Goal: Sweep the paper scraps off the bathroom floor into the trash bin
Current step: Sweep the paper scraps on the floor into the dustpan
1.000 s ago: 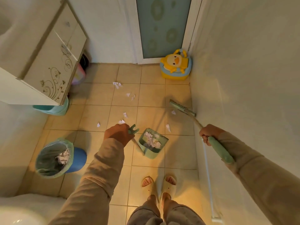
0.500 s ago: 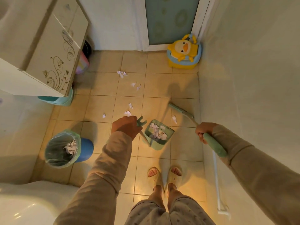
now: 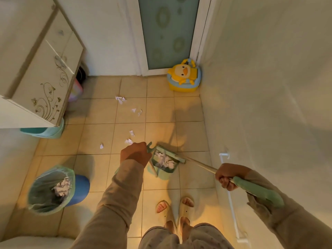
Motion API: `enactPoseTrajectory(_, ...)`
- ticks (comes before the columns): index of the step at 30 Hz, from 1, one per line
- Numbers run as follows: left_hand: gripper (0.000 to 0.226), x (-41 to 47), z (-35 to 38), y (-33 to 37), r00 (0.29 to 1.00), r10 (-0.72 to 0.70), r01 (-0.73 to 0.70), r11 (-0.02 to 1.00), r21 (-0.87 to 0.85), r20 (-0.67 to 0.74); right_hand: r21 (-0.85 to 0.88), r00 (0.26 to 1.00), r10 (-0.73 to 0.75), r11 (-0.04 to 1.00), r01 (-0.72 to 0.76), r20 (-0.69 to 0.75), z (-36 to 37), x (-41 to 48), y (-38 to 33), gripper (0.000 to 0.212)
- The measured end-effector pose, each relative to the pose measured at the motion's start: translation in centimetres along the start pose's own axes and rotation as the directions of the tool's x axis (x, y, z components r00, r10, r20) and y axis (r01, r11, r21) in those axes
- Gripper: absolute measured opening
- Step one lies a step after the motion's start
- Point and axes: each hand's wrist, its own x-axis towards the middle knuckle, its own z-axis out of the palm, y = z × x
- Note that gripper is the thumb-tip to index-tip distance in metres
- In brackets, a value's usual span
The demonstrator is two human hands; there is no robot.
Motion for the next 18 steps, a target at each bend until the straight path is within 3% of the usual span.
enactPoseTrajectory(9, 0.035, -1.1, 0.9, -1.7, 1.0, -0.009, 0.008, 0.999, -0.048, -0.008, 0.111, 0.997, -0.076, 0.991, 0.078, -0.028, 1.8, -1.6, 2.8, 0.041)
enactPoseTrajectory(18, 0.04, -2.3, 1.1, -4.7, 0.996, -0.079, 0.074, 0.993, -0.096, -0.052, 0.122, 0.991, -0.124, 0.984, 0.128, -0.045, 1.8, -1.9, 0.7, 0.044)
